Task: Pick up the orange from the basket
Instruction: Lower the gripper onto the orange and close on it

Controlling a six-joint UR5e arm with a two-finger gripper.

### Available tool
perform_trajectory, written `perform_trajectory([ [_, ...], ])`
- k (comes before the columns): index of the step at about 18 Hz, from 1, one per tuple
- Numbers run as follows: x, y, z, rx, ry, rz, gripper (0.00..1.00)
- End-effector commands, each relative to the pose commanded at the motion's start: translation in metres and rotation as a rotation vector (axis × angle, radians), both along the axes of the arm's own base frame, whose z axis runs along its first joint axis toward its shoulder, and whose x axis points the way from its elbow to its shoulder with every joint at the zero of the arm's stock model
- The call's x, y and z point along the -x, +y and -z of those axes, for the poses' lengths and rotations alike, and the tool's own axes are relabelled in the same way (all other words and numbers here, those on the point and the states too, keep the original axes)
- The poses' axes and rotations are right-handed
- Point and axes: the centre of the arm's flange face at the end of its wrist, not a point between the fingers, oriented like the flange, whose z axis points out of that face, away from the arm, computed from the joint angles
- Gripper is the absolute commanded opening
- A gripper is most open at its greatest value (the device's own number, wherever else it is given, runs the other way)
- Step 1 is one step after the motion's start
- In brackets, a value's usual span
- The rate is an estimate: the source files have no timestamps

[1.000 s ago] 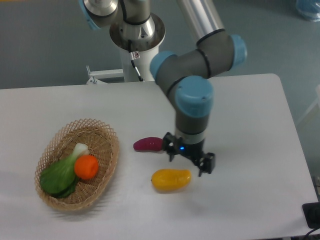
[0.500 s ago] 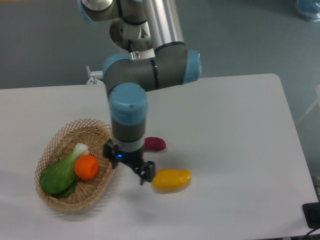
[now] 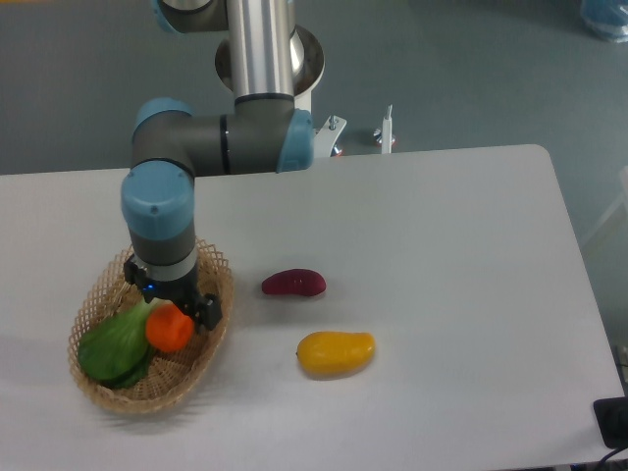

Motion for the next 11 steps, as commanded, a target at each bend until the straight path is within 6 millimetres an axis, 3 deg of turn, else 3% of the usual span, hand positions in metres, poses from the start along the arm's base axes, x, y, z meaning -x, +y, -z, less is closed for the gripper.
perform_trajectory([
  [7,0.002,0.001,0.017,0.02,0.012,-0.022,1.0],
  [9,0.003,0.004,0.02,0.012,0.016,-0.022,0.87],
  [11,0.004,0.004,0.024,0.021,0.02,-0.033,0.82],
])
